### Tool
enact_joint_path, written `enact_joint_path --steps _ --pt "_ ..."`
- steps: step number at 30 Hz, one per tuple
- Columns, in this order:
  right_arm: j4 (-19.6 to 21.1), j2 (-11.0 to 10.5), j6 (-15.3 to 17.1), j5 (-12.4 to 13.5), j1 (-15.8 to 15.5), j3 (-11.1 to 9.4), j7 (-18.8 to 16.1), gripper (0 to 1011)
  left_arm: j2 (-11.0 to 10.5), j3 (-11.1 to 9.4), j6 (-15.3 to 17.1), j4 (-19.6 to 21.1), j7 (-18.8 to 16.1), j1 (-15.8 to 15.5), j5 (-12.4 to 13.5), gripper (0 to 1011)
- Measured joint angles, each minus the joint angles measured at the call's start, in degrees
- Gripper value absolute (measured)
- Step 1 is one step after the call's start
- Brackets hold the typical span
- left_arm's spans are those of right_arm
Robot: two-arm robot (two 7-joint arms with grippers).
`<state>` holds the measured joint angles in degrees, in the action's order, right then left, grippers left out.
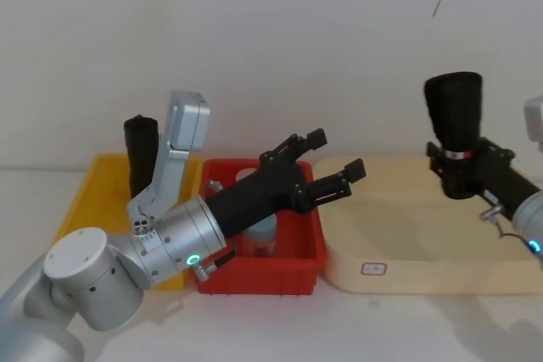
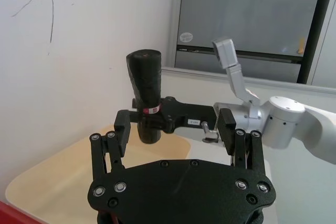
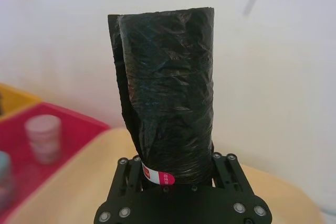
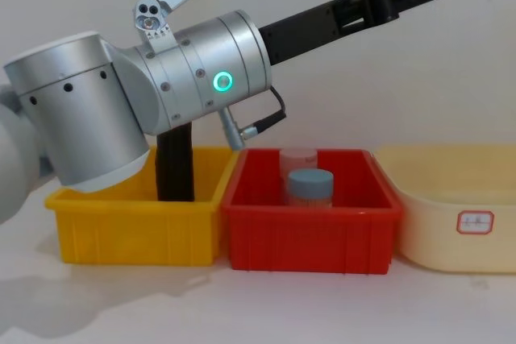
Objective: Pick up the garbage bag with the one hand and transfer it to the other hand.
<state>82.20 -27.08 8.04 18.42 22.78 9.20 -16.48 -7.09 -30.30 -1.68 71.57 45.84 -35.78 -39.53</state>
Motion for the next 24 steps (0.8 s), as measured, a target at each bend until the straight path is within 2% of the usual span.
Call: enact_joint_path --steps 3,16,18,24 --pt "-1.6 -0.8 0.4 -0.6 0.6 -0.7 0.4 589 0.0 0.0 0.0 0.0 0.0 0.0 0.0 1002" --pt "-3.5 -2.9 1.9 -2.1 1.4 -1.8 0.0 966 -0.1 0.1 -0.3 0.0 -0.2 0.1 0.0 1001" --pt "-3.4 -3.0 2.0 -2.3 1.5 -1.7 -0.4 999 -0.2 0.2 -0.5 0.1 -0.4 0.2 0.0 1002" --pt "-2.2 -3.1 1.7 -2.8 2.4 -0.7 -2.3 1001 -0.9 1.1 -1.6 0.9 -1.9 1.0 0.0 1002"
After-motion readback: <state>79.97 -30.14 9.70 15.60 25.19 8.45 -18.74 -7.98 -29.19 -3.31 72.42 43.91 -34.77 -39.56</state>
